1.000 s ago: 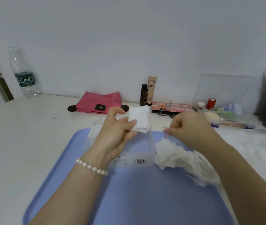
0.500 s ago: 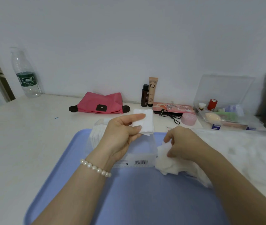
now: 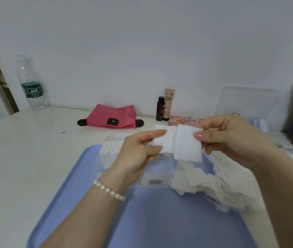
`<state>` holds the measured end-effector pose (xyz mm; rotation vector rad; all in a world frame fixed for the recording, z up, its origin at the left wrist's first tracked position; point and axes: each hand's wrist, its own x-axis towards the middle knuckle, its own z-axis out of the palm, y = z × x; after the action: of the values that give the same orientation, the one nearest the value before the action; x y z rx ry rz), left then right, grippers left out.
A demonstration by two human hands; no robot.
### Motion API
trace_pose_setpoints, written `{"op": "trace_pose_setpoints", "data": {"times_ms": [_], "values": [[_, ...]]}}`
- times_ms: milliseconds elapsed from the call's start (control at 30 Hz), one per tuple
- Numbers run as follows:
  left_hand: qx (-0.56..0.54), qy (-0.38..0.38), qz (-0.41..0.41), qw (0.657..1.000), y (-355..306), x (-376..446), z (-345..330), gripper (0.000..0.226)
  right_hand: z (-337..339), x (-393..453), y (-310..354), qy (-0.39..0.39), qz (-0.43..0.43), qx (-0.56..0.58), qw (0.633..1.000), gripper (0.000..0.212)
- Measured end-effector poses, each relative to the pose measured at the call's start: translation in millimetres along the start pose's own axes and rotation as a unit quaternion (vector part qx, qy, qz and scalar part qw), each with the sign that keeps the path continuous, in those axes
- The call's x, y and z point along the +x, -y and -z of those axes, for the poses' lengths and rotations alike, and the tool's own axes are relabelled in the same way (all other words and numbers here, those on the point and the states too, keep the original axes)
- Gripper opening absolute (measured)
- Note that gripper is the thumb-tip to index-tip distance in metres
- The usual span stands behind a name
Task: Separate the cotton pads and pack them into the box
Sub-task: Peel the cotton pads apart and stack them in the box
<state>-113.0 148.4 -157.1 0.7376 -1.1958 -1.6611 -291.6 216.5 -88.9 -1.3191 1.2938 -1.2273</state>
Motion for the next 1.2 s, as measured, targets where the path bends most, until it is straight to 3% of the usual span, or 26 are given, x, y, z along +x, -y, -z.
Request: {"op": "trace_pose_setpoints", "data": {"times_ms": [67,233,467,700,833,933,1000,1067,1133,1200], "values": [[0.0,0.025,-0.006,1.0,2.5,-1.6,-3.0,0.042,-7.5,3.5,-5.3,0.004,0.009,0.028,1.0,0.011],[0.012,0.075,-0.018,0.997,2.7,-4.6,-7.6,0.046,-23.4,11.2,-17.8,-0.082,0.036,-0.051,0.995,0.009],[-0.042,0.088,0.015,0.995,-0.3,-2.7,-6.4,0.042,-26.8,12.8,-19.6,-0.135,0.056,-0.091,0.985,0.013],[-0.027,0.035,0.012,0.999,2.5,-3.7,-9.7,0.018,-28.4,15.6,-25.1,-0.142,0.063,-0.105,0.982,0.015],[-0.015,0.014,0.012,1.0,2.9,-3.2,-10.0,0.02,-25.6,17.4,-27.3,-0.156,0.062,-0.117,0.979,0.014],[-0.008,-0.013,0.002,1.0,1.5,-1.2,-6.4,0.024,-14.5,15.8,-22.8,-0.146,0.042,-0.215,0.965,0.019],[0.013,-0.025,-0.01,1.0,-0.2,-0.3,-4.4,0.026,-11.1,9.2,-17.7,-0.038,-0.025,-0.375,0.926,0.02],[0.03,-0.031,-0.013,0.999,-1.6,-1.3,-4.4,0.032,-17.9,2.5,-16.7,0.075,-0.101,-0.522,0.844,0.02],[0.037,-0.033,-0.004,0.999,-1.3,-2.6,-6.0,0.036,-27.5,1.9,-23.3,0.114,-0.128,-0.625,0.762,0.035],[0.036,-0.031,0.009,0.999,-0.9,-3.4,-8.3,0.033,-31.9,4.4,-32.7,0.11,-0.145,-0.661,0.728,0.046]]}}
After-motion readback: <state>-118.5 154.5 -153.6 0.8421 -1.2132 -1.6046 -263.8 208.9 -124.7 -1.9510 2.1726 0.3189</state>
